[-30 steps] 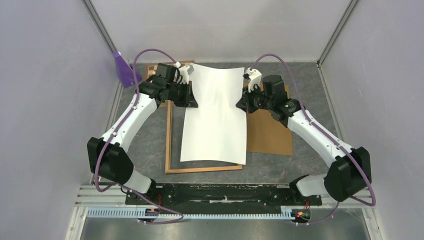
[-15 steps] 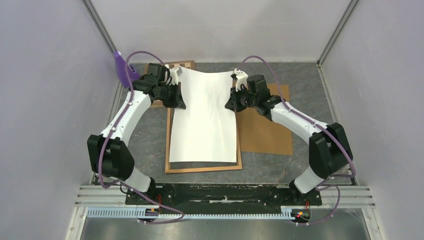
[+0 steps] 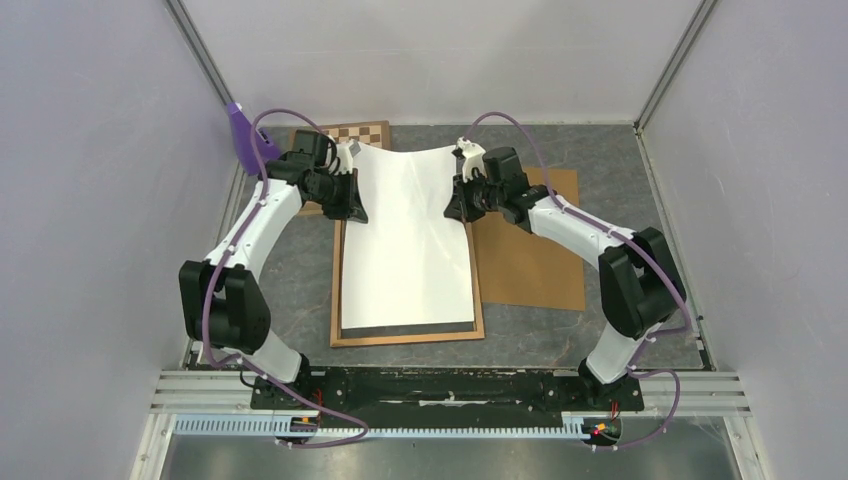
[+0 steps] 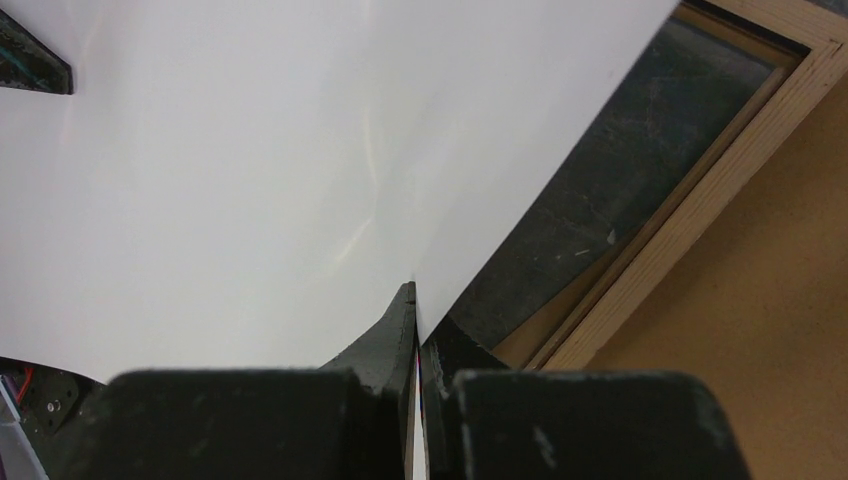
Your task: Put the photo into the frame
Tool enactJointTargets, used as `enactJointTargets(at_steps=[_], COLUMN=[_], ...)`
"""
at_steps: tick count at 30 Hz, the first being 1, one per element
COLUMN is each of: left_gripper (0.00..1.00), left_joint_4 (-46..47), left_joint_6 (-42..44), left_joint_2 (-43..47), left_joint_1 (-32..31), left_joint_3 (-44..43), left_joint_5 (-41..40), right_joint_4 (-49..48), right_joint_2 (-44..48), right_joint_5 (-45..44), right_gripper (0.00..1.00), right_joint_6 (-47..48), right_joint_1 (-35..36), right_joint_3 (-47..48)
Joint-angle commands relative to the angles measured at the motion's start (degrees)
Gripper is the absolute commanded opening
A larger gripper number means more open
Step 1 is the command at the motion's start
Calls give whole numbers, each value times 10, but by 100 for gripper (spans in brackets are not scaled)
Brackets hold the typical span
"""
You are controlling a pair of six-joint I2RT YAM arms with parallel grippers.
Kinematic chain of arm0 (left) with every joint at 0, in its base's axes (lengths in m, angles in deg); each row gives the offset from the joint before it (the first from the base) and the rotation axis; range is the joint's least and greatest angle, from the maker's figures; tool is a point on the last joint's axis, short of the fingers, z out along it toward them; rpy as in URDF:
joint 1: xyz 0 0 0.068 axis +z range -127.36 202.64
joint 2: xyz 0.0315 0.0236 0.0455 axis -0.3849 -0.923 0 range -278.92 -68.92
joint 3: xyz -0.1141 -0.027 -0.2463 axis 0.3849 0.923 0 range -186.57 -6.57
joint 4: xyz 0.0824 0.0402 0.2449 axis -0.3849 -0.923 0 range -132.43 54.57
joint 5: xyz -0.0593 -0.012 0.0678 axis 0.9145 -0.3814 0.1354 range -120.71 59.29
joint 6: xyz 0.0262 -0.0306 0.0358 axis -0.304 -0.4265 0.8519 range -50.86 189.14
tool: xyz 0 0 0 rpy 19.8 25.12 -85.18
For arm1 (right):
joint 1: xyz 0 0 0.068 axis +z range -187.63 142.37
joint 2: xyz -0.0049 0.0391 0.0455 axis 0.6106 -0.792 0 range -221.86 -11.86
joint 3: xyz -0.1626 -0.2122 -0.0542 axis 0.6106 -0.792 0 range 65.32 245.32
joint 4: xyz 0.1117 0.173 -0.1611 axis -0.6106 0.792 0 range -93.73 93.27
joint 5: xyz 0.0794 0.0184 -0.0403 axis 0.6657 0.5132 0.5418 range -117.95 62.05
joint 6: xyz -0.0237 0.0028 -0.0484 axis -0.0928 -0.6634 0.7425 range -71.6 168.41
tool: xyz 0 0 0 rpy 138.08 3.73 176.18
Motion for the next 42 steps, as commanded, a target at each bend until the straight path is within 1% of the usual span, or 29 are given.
enactJointTargets(at_steps=[1, 9, 26, 32, 42], left_gripper=[2, 2, 2, 2, 2], left_joint_4=[-4, -3, 10, 25, 30], left_joint_6=[25, 26, 38, 32, 34], left_joint_2=[-11, -16, -31, -32, -36], left_joint_1=[8, 9, 10, 10, 10], left_joint_3=[3, 4, 16, 31, 33], left_joint_5=[11, 12, 2, 1, -6], right_joint_4=[9, -1, -34, -34, -41], right_joint_2=[-16, -29, -25, -30, -38], right_joint_5=[-15, -20, -23, -25, -25], right_gripper=[0, 0, 0, 0, 0], right_joint_6=[20, 22, 14, 18, 16], right_joint_1=[-2, -3, -3, -3, -3], right_joint_3=[19, 10, -41, -42, -45])
